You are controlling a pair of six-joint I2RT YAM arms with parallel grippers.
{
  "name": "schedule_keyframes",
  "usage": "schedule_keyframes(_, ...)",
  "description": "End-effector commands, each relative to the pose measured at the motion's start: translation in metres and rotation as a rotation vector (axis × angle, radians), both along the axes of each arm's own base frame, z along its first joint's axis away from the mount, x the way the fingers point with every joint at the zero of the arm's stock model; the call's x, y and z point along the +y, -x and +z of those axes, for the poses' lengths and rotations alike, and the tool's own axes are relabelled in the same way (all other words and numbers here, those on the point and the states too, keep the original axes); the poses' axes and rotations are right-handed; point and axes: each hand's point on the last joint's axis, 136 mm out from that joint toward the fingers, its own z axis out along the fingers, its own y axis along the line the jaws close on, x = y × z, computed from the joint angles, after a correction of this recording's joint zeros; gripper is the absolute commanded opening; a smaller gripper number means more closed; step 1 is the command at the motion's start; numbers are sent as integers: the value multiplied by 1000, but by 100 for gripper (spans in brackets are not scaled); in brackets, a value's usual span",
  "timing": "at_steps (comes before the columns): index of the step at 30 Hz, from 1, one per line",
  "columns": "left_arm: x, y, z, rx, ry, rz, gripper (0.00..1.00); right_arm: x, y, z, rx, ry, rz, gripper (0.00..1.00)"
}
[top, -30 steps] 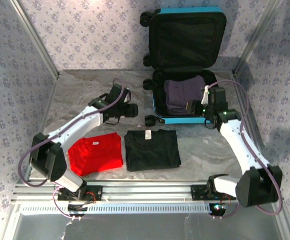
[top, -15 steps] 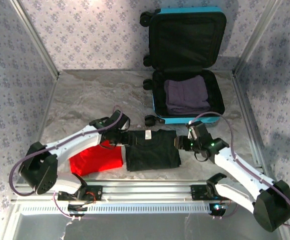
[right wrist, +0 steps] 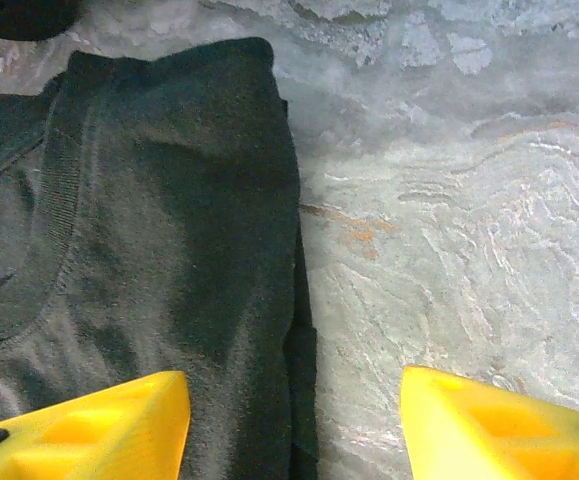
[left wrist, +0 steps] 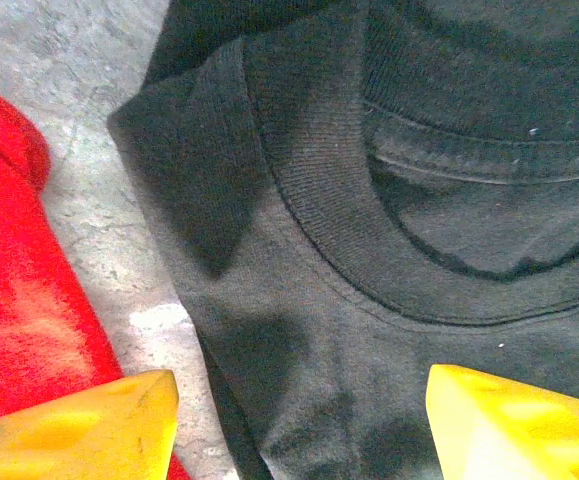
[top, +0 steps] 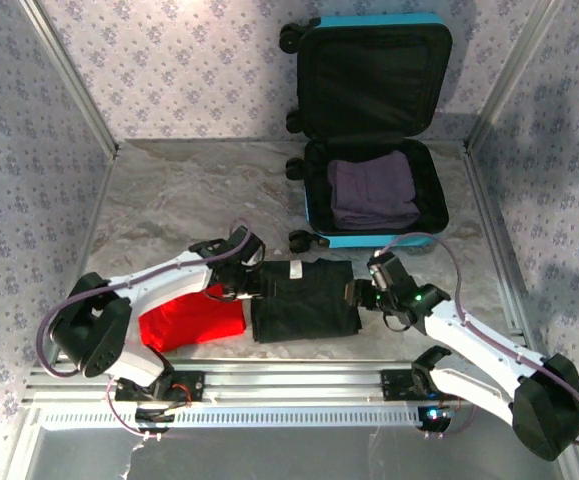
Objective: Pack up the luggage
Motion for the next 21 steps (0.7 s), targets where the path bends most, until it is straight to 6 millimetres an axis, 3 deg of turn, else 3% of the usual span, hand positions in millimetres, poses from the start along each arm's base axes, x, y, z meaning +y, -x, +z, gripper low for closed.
schedule_keyframes(1, -3, 7, -10, 23, -7, -12, 66, -4, -1, -3, -7, 8, -32, 60)
schedule_keyframes(12, 2, 9, -21, 32, -31, -3, 66, 1, -8, -4, 10, 34, -19, 63)
schedule_keyframes(21, -9, -1, -30, 32, -29, -19, 66, 7, -17, -9, 26, 33, -1, 66)
